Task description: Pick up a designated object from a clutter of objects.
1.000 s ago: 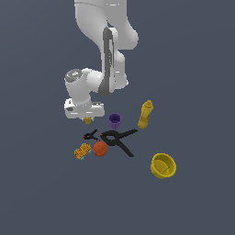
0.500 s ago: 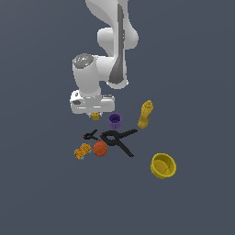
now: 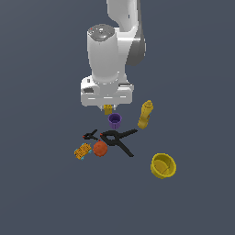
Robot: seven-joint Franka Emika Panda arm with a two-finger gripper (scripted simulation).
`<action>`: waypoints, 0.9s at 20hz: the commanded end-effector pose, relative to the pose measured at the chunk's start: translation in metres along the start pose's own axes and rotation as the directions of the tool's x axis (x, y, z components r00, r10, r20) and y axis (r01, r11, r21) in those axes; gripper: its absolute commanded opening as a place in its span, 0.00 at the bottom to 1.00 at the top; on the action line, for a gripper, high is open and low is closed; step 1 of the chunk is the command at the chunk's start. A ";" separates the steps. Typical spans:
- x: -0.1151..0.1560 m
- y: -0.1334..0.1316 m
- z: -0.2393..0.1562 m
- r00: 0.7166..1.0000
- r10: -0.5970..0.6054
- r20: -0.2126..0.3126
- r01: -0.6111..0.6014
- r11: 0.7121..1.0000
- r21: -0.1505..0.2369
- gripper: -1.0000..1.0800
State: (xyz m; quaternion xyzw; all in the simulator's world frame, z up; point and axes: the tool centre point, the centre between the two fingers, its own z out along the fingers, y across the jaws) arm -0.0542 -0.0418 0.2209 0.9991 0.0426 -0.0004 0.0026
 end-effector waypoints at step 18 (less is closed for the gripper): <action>0.077 -0.118 -0.153 1.000 -0.001 -0.001 0.001 1.000 0.005 0.00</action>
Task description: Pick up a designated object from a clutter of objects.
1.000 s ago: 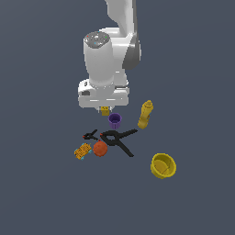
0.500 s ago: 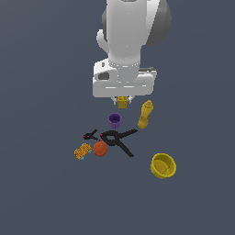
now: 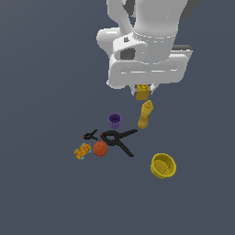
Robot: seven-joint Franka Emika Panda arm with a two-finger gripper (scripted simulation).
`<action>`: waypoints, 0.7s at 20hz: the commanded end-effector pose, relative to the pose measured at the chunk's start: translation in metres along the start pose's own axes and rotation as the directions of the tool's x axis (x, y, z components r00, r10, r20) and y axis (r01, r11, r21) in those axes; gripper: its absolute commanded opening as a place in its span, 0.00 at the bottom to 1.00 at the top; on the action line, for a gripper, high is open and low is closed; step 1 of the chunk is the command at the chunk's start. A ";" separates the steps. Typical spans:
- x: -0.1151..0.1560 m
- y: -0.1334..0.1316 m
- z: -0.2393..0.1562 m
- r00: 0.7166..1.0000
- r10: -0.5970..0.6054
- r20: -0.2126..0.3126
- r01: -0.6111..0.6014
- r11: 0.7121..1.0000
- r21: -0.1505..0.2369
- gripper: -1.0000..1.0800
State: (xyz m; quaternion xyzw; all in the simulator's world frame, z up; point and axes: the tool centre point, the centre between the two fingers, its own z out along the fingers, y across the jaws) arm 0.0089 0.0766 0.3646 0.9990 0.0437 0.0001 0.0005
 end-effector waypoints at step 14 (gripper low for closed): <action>0.024 -0.030 -0.040 1.000 0.001 0.000 -0.001 1.000 0.001 0.00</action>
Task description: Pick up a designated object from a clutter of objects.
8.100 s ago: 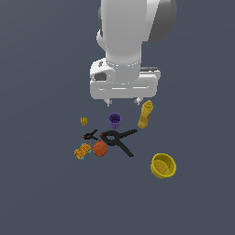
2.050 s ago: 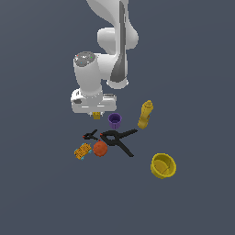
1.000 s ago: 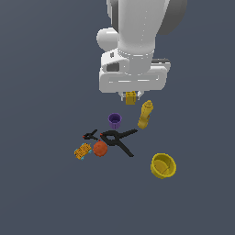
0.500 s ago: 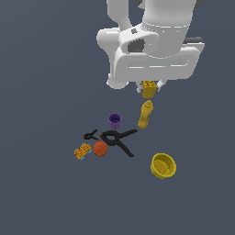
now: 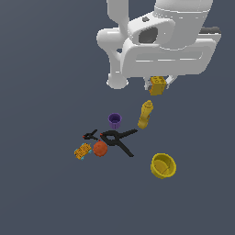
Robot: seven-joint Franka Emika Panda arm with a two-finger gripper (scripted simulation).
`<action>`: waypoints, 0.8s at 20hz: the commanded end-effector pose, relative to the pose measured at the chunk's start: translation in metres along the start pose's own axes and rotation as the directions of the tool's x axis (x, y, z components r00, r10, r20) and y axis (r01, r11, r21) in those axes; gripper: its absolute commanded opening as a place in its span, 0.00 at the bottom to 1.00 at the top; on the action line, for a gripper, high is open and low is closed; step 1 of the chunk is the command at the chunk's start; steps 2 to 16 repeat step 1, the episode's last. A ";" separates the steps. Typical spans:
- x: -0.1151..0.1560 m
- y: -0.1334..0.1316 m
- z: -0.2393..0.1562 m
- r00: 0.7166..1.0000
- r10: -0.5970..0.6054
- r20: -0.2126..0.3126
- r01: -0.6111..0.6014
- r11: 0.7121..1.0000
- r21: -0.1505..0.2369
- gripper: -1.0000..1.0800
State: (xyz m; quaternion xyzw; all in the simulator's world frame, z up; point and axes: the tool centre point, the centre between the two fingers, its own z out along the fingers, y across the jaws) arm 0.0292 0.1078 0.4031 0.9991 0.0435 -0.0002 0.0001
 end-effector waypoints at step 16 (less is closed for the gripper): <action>0.001 -0.001 -0.002 1.000 0.000 0.000 0.000 1.000 0.000 0.00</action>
